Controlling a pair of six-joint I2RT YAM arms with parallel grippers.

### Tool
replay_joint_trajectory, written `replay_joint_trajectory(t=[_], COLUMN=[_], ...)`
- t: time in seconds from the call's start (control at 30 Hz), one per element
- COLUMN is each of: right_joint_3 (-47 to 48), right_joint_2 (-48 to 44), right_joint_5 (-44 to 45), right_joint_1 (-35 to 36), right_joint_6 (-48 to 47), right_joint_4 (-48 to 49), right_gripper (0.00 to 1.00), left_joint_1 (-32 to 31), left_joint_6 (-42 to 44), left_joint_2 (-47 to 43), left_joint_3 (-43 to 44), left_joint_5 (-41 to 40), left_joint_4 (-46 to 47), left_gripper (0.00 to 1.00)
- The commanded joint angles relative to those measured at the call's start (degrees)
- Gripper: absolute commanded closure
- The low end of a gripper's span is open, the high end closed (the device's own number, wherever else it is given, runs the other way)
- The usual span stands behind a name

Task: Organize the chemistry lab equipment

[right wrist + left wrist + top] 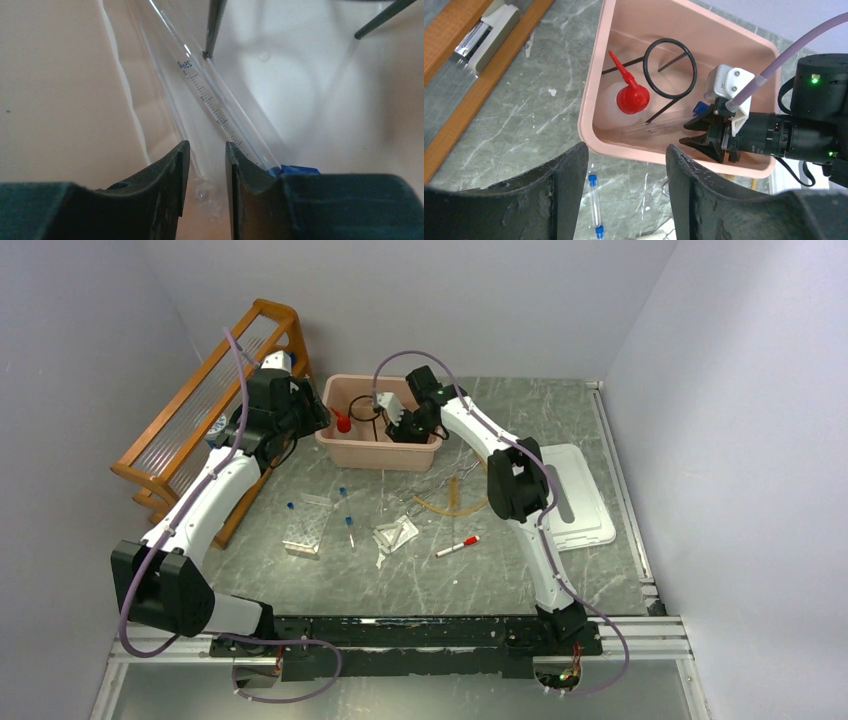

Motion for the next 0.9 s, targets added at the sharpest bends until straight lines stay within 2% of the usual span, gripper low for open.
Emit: replay_joint_trajectory(t=[0.0,0.17,0.27,0.37,0.43,0.5,0.57,0.77,0.87], right_joint_3=[-1.0,-0.7,-3.7,-11.4,-18.2,-22.7,-27.6,-49.0,-59.9], right_joint_2=[-5.0,-8.5,-13.1,-20.6,-25.6,-30.3,-35.4,-49.8,-54.3], right_joint_5=[-2.0,-3.3,-0.4,6.8,14.8,24.5,30.5,39.3,38.0], right_joint_1=[-1.0,-1.5,-1.6,-1.5,-1.6,-1.7,-1.7,-1.6,-1.5], right_joint_6=[4.6,12.3,18.4,26.6,34.7,43.2,48.2,61.3,65.5], right_joint_4=[3.3,7.4,12.6,20.7,25.2,25.2,22.4,16.4,16.3], right_gripper=[0.62,0.53,0.5,0.49,0.49,0.49,0.49,0.5,0.49], left_joint_1=[0.4,0.4,0.4,0.4,0.4,0.4,0.3,0.3,0.3], left_joint_6=[-0.4,0.3,1.0,1.8,2.8,3.9,5.3,6.8,6.7], left_joint_2=[1.0,1.4,0.4,-0.9,-1.9,-3.2,-5.0,-9.6,-11.3], left_joint_3=[0.1,-0.8,-1.3,-2.8,-3.4,-3.5,-4.0,-7.6,-8.9], left_joint_5=[0.2,3.0,4.8,6.4,8.2,10.0,11.6,13.6,13.8], left_joint_4=[5.5,8.6,9.7,11.3,11.4,10.4,10.2,11.2,11.0], left_gripper=[0.38,0.39,0.39,0.39,0.39,0.39,0.38,0.37,0.38])
